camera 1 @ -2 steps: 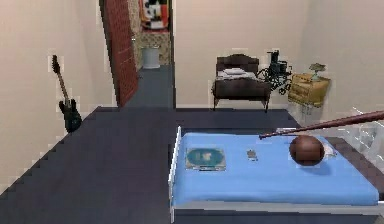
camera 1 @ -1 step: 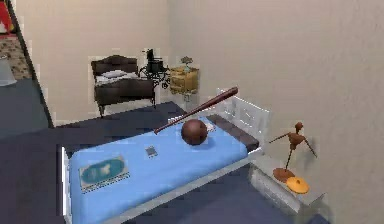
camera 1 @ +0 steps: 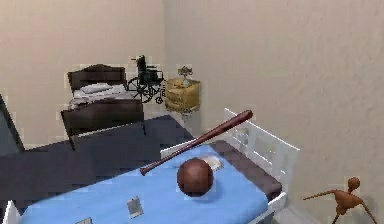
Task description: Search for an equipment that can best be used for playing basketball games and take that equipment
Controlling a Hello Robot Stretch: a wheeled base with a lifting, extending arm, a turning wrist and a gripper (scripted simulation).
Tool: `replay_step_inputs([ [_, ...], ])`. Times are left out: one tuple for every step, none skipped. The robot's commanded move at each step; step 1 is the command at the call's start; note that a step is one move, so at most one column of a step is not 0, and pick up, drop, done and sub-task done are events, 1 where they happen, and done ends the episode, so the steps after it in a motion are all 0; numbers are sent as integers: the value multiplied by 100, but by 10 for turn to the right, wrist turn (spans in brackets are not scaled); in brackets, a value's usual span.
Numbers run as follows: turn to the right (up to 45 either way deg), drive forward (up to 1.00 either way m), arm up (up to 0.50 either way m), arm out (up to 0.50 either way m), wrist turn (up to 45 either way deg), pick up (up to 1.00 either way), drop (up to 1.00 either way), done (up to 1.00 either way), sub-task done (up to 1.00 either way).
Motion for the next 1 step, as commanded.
replay_step_inputs([
  [-450,0,0,0,0,0,0,0,0],
])
